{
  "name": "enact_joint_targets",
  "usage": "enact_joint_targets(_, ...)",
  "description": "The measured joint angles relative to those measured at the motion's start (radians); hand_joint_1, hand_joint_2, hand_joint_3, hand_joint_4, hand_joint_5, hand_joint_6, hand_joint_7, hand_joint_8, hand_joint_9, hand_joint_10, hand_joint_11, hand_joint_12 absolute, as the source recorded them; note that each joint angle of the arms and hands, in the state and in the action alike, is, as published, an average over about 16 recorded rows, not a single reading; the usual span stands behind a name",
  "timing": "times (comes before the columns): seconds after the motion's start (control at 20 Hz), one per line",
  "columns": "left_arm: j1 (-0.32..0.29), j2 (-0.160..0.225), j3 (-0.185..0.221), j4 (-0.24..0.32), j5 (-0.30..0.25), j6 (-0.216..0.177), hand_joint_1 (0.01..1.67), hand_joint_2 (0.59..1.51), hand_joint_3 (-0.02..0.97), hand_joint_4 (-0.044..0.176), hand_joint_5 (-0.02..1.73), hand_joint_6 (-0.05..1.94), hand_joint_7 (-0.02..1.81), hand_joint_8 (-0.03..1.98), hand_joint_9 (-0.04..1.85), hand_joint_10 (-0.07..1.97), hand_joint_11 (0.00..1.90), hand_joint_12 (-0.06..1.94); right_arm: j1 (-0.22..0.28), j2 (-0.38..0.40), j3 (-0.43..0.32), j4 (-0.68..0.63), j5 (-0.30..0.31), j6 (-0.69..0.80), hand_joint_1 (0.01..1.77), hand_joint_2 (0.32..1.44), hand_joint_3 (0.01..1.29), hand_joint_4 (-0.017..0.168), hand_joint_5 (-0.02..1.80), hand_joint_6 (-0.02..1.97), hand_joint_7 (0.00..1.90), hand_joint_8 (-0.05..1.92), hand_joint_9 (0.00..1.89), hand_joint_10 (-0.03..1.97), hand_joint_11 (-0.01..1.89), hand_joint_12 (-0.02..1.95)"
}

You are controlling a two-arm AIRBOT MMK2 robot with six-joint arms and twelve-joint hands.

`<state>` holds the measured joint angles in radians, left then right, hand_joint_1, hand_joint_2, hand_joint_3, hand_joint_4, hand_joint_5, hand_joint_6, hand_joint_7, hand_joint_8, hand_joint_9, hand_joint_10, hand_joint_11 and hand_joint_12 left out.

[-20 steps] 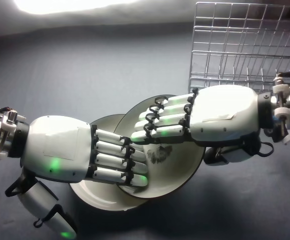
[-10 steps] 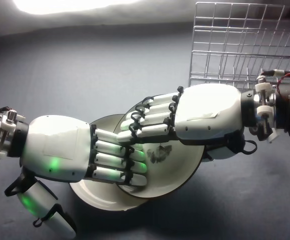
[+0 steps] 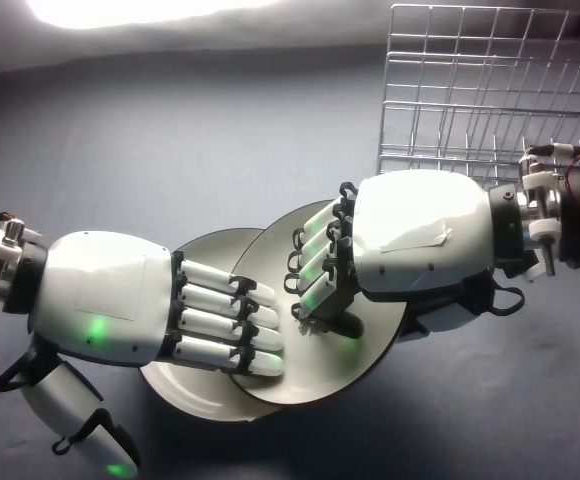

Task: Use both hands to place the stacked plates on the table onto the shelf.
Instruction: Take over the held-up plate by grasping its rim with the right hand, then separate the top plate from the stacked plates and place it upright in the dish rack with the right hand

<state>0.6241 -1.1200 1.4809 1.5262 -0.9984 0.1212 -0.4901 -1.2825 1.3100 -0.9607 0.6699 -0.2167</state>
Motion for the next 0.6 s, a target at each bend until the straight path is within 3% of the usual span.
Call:
enact_joint_targets(0.35,-0.030,0.049,0.002,0.018,0.016,-0.029,0.01,1.100,0.003,0.001,-0.01,-0.02,0.01,0.00,0.02,0.01,0.02,0.02,0.017,0.010,-0.008,-0.002,0.023,0.001,1.40,0.95,0.01,0.004,0.79,1.32,0.83,0.67,0.76,0.92,0.68,1.47)
enact_joint_targets(0.6,-0.066,0.118,-0.008,0.021,0.040,-0.062,0.01,1.103,0.004,0.003,-0.01,-0.01,0.02,0.01,0.02,0.01,0.02,0.02,0.051,0.034,-0.038,-0.005,0.014,0.006,1.38,0.95,0.01,0.001,0.81,1.35,0.89,0.72,0.83,0.98,0.76,1.45)
